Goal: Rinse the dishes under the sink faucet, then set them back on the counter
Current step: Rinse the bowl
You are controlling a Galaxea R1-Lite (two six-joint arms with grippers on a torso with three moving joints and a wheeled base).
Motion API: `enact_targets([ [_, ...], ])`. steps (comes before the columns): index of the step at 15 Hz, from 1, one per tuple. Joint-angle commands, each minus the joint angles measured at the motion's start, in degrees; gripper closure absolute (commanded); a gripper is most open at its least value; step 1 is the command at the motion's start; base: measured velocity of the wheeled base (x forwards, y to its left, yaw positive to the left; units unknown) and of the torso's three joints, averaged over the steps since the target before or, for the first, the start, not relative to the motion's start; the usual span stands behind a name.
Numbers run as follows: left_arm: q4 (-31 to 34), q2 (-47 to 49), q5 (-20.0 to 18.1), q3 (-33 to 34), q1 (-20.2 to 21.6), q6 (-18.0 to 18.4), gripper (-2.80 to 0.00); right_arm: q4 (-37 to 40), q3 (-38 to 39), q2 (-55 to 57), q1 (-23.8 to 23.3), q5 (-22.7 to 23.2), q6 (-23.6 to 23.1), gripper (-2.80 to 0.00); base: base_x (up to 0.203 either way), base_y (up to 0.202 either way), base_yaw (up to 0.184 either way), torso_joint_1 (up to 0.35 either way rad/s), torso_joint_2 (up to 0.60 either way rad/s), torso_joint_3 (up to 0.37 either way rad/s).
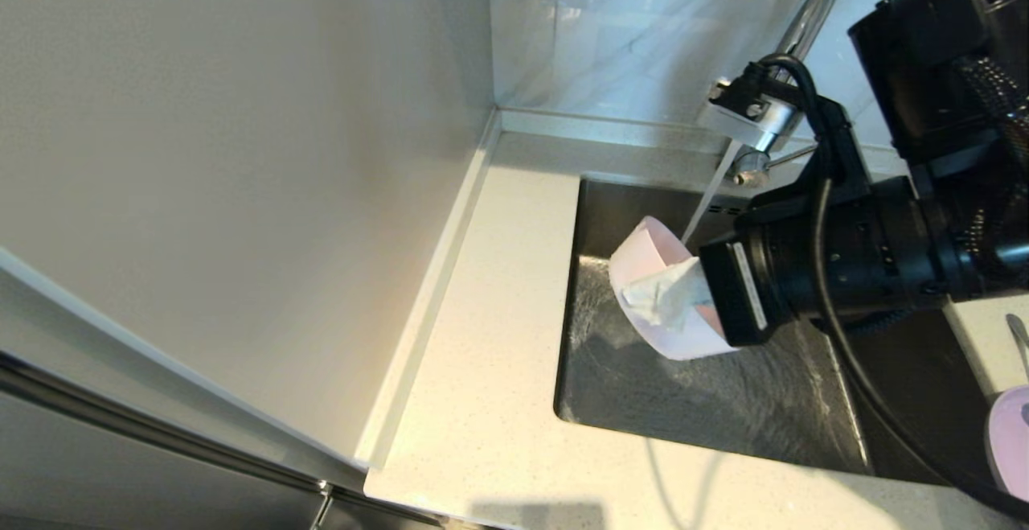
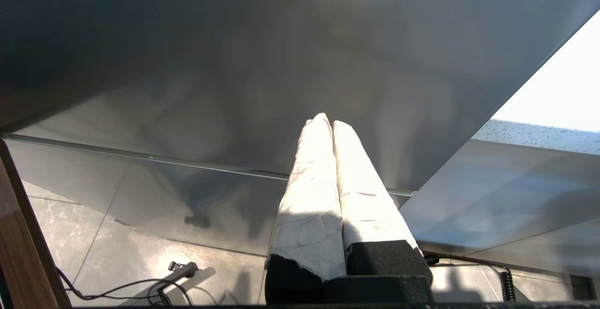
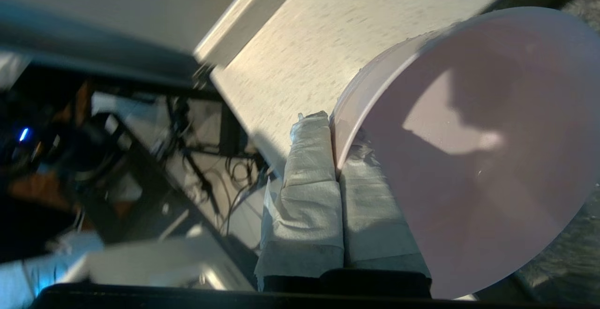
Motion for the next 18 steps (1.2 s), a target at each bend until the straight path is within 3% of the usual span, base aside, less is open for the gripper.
enact_targets([
  [1,0.0,0.0,-0.1,0.0,0.0,0.0,0.0,-0.2,-2.8,4.5,1.2,-9.0,4.5,0.0,0.0,0.0,0.0,0.0,0.0,0.0],
  [3,0.0,0.0,0.0,0.0,0.0,0.0,0.0,-0.7,-3.7,5.5,1.2,-15.9,6.8,0.0,0.0,0.0,0.0,0.0,0.0,0.0],
  [7,0.0,0.0,0.0,0.0,0.0,0.0,0.0,-5.3,-6.9,9.6,0.9,-21.3,9.3,0.0,0.0,0.0,0.0,0.0,0.0,0.0],
  [13,0.0,0.0,0.0,0.0,0.0,0.0,0.0,-6.4,-10.0,15.1,-4.1,-21.3,10.3,0.0,0.0,0.0,0.0,0.0,0.0,0.0],
  [18,0.0,0.0,0.0,0.0,0.0,0.0,0.0,-7.5,-15.6,19.5,-10.4,-14.4,8.1,0.0,0.0,0.0,0.0,0.0,0.0,0.0],
])
